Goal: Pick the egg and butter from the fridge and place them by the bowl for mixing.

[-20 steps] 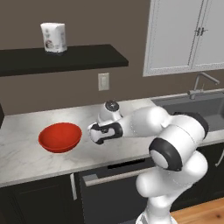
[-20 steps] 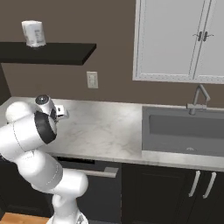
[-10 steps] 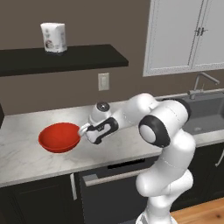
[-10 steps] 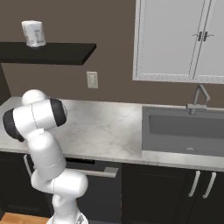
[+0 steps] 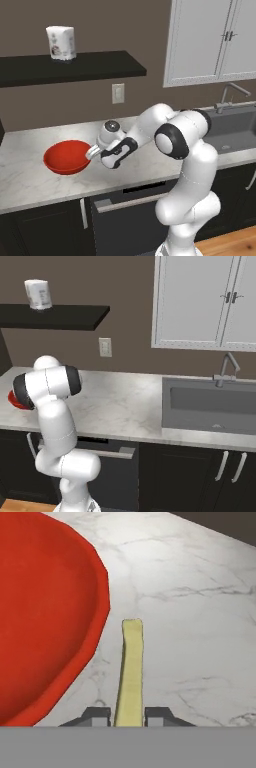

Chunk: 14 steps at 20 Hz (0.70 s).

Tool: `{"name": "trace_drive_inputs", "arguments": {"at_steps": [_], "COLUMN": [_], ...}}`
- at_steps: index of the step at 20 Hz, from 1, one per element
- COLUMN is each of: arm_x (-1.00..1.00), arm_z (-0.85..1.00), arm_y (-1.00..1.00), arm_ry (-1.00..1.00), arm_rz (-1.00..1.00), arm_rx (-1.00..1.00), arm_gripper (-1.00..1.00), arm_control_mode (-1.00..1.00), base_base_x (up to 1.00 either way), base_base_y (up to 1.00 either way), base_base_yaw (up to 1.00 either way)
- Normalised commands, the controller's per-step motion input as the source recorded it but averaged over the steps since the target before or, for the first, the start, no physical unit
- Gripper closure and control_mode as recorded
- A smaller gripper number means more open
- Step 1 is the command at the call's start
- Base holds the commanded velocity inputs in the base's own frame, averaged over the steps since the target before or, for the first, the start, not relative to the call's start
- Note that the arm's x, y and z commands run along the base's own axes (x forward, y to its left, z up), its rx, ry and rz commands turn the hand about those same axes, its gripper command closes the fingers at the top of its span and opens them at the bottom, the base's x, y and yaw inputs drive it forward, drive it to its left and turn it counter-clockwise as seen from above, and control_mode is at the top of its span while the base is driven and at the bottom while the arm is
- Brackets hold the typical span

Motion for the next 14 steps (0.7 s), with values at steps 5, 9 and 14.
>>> {"name": "trace_drive_inputs", "arguments": {"at_steps": [5,9,14], "arm_x": [0.00,-0.02,-0.41], "arm_z": [0.00,0.55,0.99], "arm_y": [0.00,0.00,-0.01], "arm_ry": [0.00,-0.03,-0.08], "arm_rz": [0.00,0.00,-0.08], "arm_rx": [0.00,0.04,0.09], "arm_gripper": [-1.00,-1.00,-1.00], "arm_control_mode": [-1.00,-1.00,-1.00], "base_base_x": [0.00,0.00,0.00], "base_base_y": [0.00,0.00,0.00], "base_base_yaw": [0.00,0.00,0.00]}}
